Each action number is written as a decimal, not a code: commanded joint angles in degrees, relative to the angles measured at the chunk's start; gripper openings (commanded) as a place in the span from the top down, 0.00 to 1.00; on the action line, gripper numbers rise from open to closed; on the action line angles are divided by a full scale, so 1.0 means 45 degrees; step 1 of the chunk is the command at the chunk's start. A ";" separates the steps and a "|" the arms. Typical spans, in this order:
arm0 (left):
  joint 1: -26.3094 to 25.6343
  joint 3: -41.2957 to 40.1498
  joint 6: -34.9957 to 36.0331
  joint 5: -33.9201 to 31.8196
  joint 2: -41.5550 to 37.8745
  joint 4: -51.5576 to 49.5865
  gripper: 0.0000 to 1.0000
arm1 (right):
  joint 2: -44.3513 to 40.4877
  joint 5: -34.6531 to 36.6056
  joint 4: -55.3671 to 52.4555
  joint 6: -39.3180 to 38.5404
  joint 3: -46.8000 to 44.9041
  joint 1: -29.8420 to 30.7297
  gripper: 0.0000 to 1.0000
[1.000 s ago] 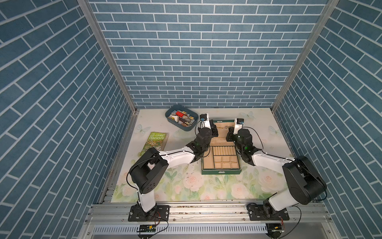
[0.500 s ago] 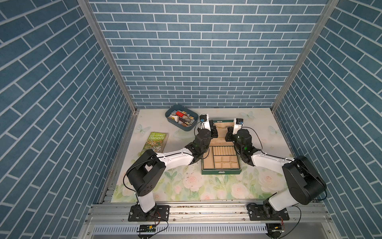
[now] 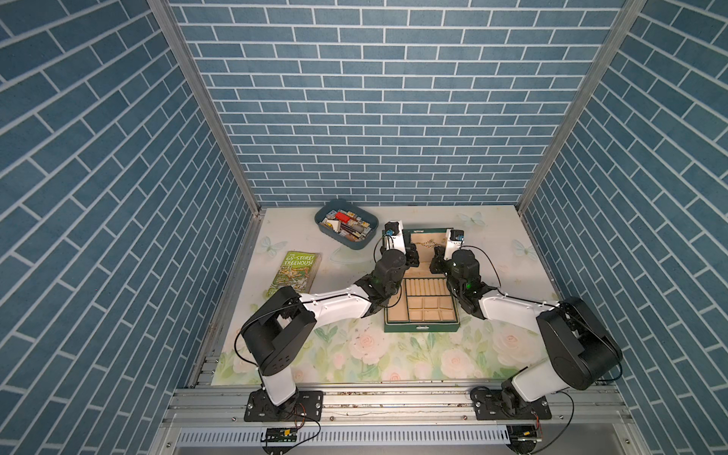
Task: Put jewelry chain into jewelry box
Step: Hang the necklace on the jewelry box clasp.
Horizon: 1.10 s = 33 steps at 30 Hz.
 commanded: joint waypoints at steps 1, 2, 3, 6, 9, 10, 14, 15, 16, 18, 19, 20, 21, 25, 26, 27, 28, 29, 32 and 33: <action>-0.0084 -0.0105 0.0178 -0.0221 0.0282 0.0111 1.00 | -0.0252 -0.0049 0.0328 0.0194 -0.0197 0.0064 1.00; -0.0086 -0.0107 0.0173 -0.0228 0.0289 0.0111 1.00 | -0.0264 -0.0051 0.0379 0.0189 -0.0237 0.0064 1.00; -0.0087 -0.0107 0.0165 -0.0244 0.0319 0.0121 1.00 | -0.0282 -0.0051 0.0434 0.0171 -0.0285 0.0047 1.00; -0.0087 -0.0079 0.0171 -0.0269 0.0390 0.0115 1.00 | -0.0311 -0.0082 0.0604 0.0168 -0.0376 0.0026 1.00; -0.0104 0.0018 0.0161 -0.0283 0.0520 0.0060 1.00 | -0.0306 -0.0178 0.0744 0.0202 -0.0401 0.0004 1.00; -0.0106 0.0028 0.0163 -0.0304 0.0529 0.0065 1.00 | -0.0317 -0.0211 0.0870 0.0207 -0.0428 -0.0009 1.00; -0.0106 0.0086 0.0188 -0.0418 0.0618 0.0070 1.00 | -0.0447 -0.0331 0.1144 0.0073 -0.0416 -0.0064 1.00; -0.0106 0.0115 0.0225 -0.0438 0.0634 0.0040 1.00 | -0.0491 -0.0323 0.1164 -0.0029 -0.0374 -0.0072 1.00; -0.0106 0.0150 0.0249 -0.0461 0.0660 0.0019 1.00 | -0.0540 -0.0317 0.1179 -0.0132 -0.0322 -0.0099 1.00; -0.0106 0.0200 0.0274 -0.0483 0.0700 0.0013 1.00 | -0.0628 -0.0368 0.1316 -0.0316 -0.0249 -0.0149 1.00; -0.0106 0.0232 0.0297 -0.0483 0.0707 -0.0016 1.00 | -0.0650 -0.0430 0.1398 -0.0397 -0.0219 -0.0197 1.00; -0.0111 0.0265 0.0315 -0.0491 0.0728 -0.0008 1.00 | -0.0675 -0.0487 0.1489 -0.0456 -0.0193 -0.0232 1.00; -0.0107 0.0293 0.0329 -0.0501 0.0762 -0.0024 1.00 | -0.0678 -0.0579 0.1551 -0.0532 -0.0160 -0.0278 1.00; -0.0106 0.0323 0.0369 -0.0541 0.0868 -0.0074 1.00 | -0.0727 -0.0951 0.1895 -0.0767 -0.0028 -0.0365 1.00; -0.0106 0.0332 0.0377 -0.0542 0.0882 -0.0110 1.00 | -0.0748 -0.1030 0.1995 -0.0791 -0.0030 -0.0356 1.00; -0.0106 0.0314 0.0378 -0.0554 0.0886 -0.0107 1.00 | -0.0763 -0.1157 0.2081 -0.0828 -0.0030 -0.0367 1.00; -0.0106 0.0321 0.0374 -0.0568 0.0899 -0.0122 1.00 | -0.0786 -0.1254 0.2187 -0.0850 -0.0020 -0.0366 1.00; -0.0106 0.0322 0.0393 -0.0589 0.0918 -0.0133 1.00 | -0.0799 -0.1388 0.2237 -0.0865 -0.0012 -0.0373 1.00; -0.0106 0.0280 0.0415 -0.0634 0.0916 -0.0150 1.00 | -0.0823 -0.1841 0.2478 -0.0867 -0.0007 -0.0374 1.00; -0.0106 0.0266 0.0400 -0.0639 0.0922 -0.0144 1.00 | -0.0831 -0.1955 0.2564 -0.0876 0.0000 -0.0398 1.00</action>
